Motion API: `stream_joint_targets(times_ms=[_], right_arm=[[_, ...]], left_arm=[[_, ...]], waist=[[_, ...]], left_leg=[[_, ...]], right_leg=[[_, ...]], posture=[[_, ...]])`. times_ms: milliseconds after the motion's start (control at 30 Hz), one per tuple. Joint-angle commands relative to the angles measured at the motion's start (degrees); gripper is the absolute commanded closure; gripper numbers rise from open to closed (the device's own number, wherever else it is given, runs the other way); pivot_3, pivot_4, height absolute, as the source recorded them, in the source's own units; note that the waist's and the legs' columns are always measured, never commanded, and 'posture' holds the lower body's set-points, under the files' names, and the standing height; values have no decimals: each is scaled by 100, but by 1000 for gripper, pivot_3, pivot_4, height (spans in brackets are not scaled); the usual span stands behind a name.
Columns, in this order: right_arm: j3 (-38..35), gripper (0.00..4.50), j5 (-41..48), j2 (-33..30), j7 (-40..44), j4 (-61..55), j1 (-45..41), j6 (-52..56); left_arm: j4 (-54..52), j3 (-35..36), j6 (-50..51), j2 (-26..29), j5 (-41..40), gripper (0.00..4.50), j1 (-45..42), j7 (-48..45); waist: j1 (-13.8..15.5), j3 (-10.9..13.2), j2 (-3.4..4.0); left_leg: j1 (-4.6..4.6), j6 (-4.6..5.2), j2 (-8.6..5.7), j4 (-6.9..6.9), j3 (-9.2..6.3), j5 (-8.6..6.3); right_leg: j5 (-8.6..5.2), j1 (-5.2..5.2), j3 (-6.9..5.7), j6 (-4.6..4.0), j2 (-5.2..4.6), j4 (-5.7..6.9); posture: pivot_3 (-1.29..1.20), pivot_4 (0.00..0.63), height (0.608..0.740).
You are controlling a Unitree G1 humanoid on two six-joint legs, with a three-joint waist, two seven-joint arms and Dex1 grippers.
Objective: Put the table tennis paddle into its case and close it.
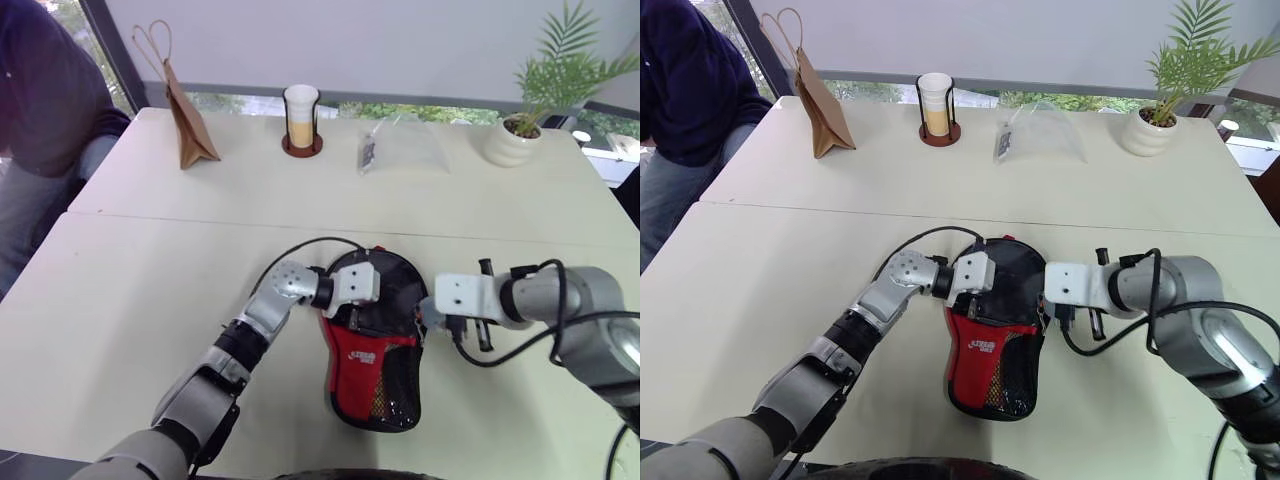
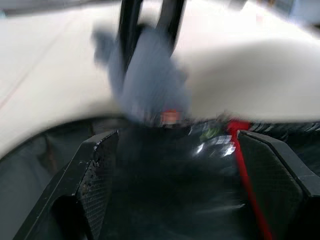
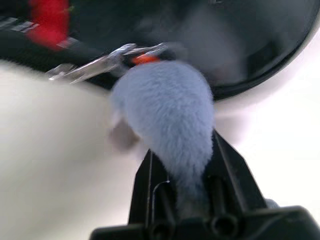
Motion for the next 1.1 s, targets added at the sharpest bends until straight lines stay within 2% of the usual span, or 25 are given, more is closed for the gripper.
stream_joint_targets(times_ms=[33, 200, 333, 833, 1100], right_arm=[[-607, 4495, 631, -330, 416, -601, 731, -72], [-1627, 4495, 1419, -516, 944, -1555, 2042, 55], [-2041, 4495, 1659, -488, 1098, -2056, 2854, -53], [-1820, 4495, 874, -734, 940, -2300, 4582, -1500], [-3127, 4495, 615, -335, 1534, -2199, 5986, -2527]], left_arm=[[661, -191, -271, -121, 386, 580, -119, 215], [1219, -239, -409, -326, 498, 580, -190, 245], [1362, -261, -452, -401, 560, 580, -195, 268], [1375, -334, -294, -464, 780, 580, -121, 408], [1440, -261, -259, -483, 799, 580, -134, 491]], waist=[[37, -2, 4], [131, -6, 9], [150, -8, 8], [214, -17, -2], [287, -23, -11]], left_leg=[[-1, 0, 0, -1, 0, 0], [3, 5, 1, 2, 0, -3], [4, 8, 1, 6, 0, -5], [7, 16, 0, 13, 0, -9], [8, 19, 0, 16, 0, -11]], right_leg=[[0, 1, 0, 0, -1, -1], [0, 8, 0, 0, -2, -4], [-1, 15, -2, -1, -3, -10], [-1, 26, -5, -2, -4, -19], [-1, 30, -6, 0, -4, -21]], posture=[[0, 150, 740], [0, 150, 740], [0, 150, 740], [0, 150, 740], [0, 150, 740]])
